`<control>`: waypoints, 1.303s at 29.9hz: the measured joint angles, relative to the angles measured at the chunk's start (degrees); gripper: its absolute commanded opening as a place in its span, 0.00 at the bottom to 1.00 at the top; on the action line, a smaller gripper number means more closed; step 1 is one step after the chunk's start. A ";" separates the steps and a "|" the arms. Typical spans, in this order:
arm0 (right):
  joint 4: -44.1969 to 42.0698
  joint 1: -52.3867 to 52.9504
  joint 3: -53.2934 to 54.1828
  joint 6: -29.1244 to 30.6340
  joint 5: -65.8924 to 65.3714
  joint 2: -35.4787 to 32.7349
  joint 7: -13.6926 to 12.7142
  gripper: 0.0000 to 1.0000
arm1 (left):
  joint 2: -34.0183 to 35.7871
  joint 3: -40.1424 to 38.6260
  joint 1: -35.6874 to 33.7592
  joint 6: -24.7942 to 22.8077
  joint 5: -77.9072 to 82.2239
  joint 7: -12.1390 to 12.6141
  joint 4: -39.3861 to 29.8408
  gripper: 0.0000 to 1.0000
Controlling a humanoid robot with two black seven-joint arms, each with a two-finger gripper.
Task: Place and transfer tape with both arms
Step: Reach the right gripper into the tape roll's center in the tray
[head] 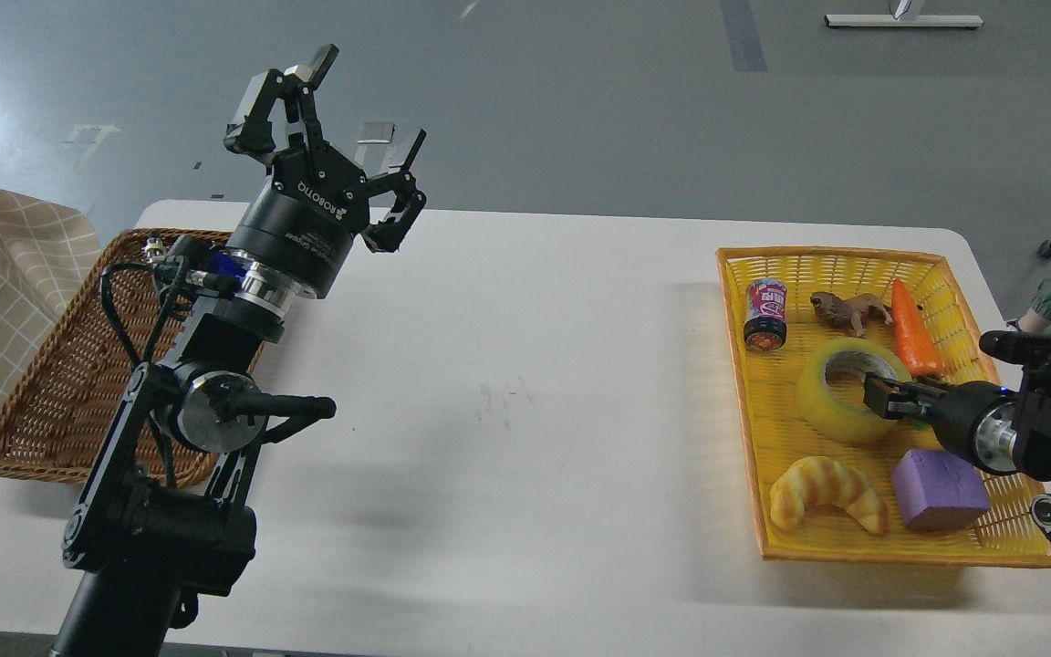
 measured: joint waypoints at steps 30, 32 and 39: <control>-1.50 0.01 1.12 -0.78 0.26 1.65 3.15 0.34 | 0.00 -0.37 0.54 0.01 -0.09 -0.05 0.04 0.98; -1.48 0.01 1.09 -0.79 0.25 1.64 3.37 0.34 | 0.00 -0.62 0.54 0.01 -0.09 -0.05 0.04 0.98; -1.40 0.28 2.25 -0.88 0.38 1.68 4.23 0.34 | 0.00 -0.74 0.80 -0.05 -0.09 -0.04 0.03 0.98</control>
